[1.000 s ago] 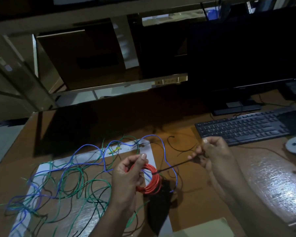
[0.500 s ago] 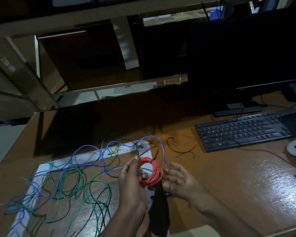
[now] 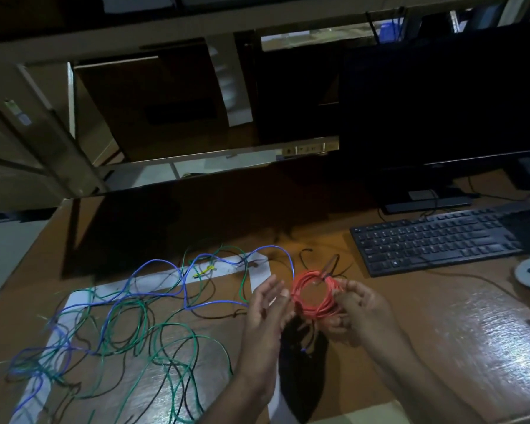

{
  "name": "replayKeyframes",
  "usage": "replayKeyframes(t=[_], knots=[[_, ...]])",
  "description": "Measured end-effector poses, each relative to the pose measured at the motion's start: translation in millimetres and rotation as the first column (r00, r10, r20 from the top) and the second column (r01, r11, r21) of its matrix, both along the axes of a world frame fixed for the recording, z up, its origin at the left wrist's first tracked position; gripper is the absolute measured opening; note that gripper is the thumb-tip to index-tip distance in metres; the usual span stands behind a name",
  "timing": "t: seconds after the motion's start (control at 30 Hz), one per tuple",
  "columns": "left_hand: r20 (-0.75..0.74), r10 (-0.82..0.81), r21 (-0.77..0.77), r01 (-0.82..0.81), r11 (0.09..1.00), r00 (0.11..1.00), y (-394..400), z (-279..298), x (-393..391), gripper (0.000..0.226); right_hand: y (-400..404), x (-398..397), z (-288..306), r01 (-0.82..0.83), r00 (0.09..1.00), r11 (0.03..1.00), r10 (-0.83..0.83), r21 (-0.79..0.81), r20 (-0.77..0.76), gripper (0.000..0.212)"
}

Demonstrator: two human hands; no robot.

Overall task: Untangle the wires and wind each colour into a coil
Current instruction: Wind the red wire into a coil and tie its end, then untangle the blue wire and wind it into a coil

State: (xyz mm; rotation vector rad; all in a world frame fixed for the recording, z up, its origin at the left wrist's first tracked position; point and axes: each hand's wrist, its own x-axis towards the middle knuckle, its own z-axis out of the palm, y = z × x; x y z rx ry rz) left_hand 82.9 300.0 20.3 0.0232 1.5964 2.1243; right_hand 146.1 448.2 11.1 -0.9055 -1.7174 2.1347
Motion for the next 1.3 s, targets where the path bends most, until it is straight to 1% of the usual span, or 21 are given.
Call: replayKeyframes(t=[0.07,0.13,0.2,0.23,0.3,0.33,0.37,0.4,0.47,0.5,0.53,0.6,0.63,0.7,0.77,0.8,0.9,1.0,1.1,1.2,1.3], knots=[[-0.002,0.041,0.01,-0.041,0.999,0.999,-4.2,0.6,-3.3,0.048,13.2,1.5,-3.7,0.073,0.997,0.996,-0.074,0.041,-0.001,0.009],[0.014,0.088,0.02,-0.089,0.996,0.996,-10.8,-0.2,-8.5,0.048,27.2,3.4,-12.7,0.117,0.992,0.988,-0.121,0.096,0.036,0.011],[0.04,0.135,0.042,-0.137,0.99,0.99,-19.3,-1.5,-14.2,0.034,41.0,4.1,-31.5,0.12,0.983,0.982,-0.138,0.143,0.122,0.013],[0.057,0.156,0.053,-0.159,0.986,0.986,-23.8,-2.2,-16.5,0.026,46.6,4.8,-42.8,0.094,0.973,0.977,-0.131,0.191,0.19,0.019],[0.081,0.182,0.061,-0.187,0.981,0.98,-33.6,-3.5,-19.4,0.017,54.0,8.3,-63.8,-0.028,0.943,0.95,-0.079,0.312,0.323,0.044],[0.085,0.192,0.063,-0.197,0.978,0.978,-38.6,-4.0,-20.8,0.016,57.6,10.2,-75.9,-0.094,0.931,0.916,-0.057,0.389,0.36,0.054],[0.084,0.199,0.063,-0.204,0.977,0.976,-43.3,-4.5,-22.0,0.015,56.5,11.7,-81.7,-0.145,0.92,0.867,-0.059,0.477,0.387,0.059],[0.082,0.207,0.064,-0.212,0.975,0.975,-48.4,-5.3,-23.3,0.014,50.6,14.6,-77.7,-0.203,0.902,0.794,-0.075,0.573,0.425,0.059],[0.078,0.229,0.074,-0.235,0.969,0.97,-59.3,-5.7,-25.0,0.015,33.3,20.9,-57.3,-0.285,0.859,0.577,-0.201,0.765,0.471,0.048],[0.072,0.245,0.073,-0.25,0.965,0.967,-65.3,-6.3,-26.3,0.015,25.8,23.9,-49.2,-0.283,0.856,0.5,-0.253,0.819,0.451,0.041],[0.061,0.26,0.069,-0.264,0.962,0.964,-71.7,-7.1,-27.7,0.015,19.0,26.8,-42.7,-0.237,0.876,0.485,-0.268,0.842,0.401,0.033],[0.041,0.289,0.067,-0.291,0.954,0.956,-85.9,-8.6,-30.9,0.015,4.6,31.1,-32.4,-0.117,0.942,0.547,-0.204,0.829,0.268,0.016],[0.034,0.304,0.072,-0.306,0.949,0.952,-93.4,-9.2,-32.8,0.015,-3.1,31.1,-30.0,-0.086,0.969,0.575,-0.143,0.814,0.203,0.013],[0.016,0.331,0.079,-0.331,0.94,0.944,-107.9,-9.6,-36.6,0.016,-20.7,28.0,-28.2,-0.102,0.989,0.622,-0.023,0.776,0.148,0.014],[-0.002,0.35,0.083,-0.349,0.934,0.937,-121.0,-8.2,-39.0,0.016,-39.4,20.6,-27.7,-0.161,0.987,0.667,0.099,0.728,0.127,0.019],[-0.009,0.361,0.088,-0.359,0.929,0.932,-127.7,-7.6,-40.1,0.017,-49.7,15.7,-25.7,-0.207,0.978,0.669,0.165,0.714,0.129,0.02],[-0.054,0.419,0.109,-0.412,0.905,0.906,-154.3,-1.3,-44.4,0.016,-80.2,0.4,-19.9,-0.332,0.927,0.611,0.351,0.719,0.13,0.02],[-0.152,0.54,0.111,-0.529,0.841,0.828,-192.3,3.7,-55.2,0.017,-107.6,-15.9,-12.8,-0.421,0.868,0.52,0.47,0.743,0.163,0.017],[-0.174,0.628,0.105,-0.619,0.778,0.759,-232.9,2.4,-67.4,0.017,-130.5,-35.9,-11.9,-0.435,0.852,0.46,0.489,0.774,0.188,0.008],[-0.181,0.617,0.087,-0.612,0.786,0.766,-264.9,-7.4,-76.6,0.014,-152.2,-64.3,-9.2,-0.389,0.869,0.43,0.465,0.814,0.17,0.012],[-0.193,0.648,0.026,-0.656,0.754,0.737,-293.1,-21.7,-82.9,0.009,-179.5,-93.1,-2.7,-0.37,0.864,0.393,0.48,0.842,0.155,0.004]])
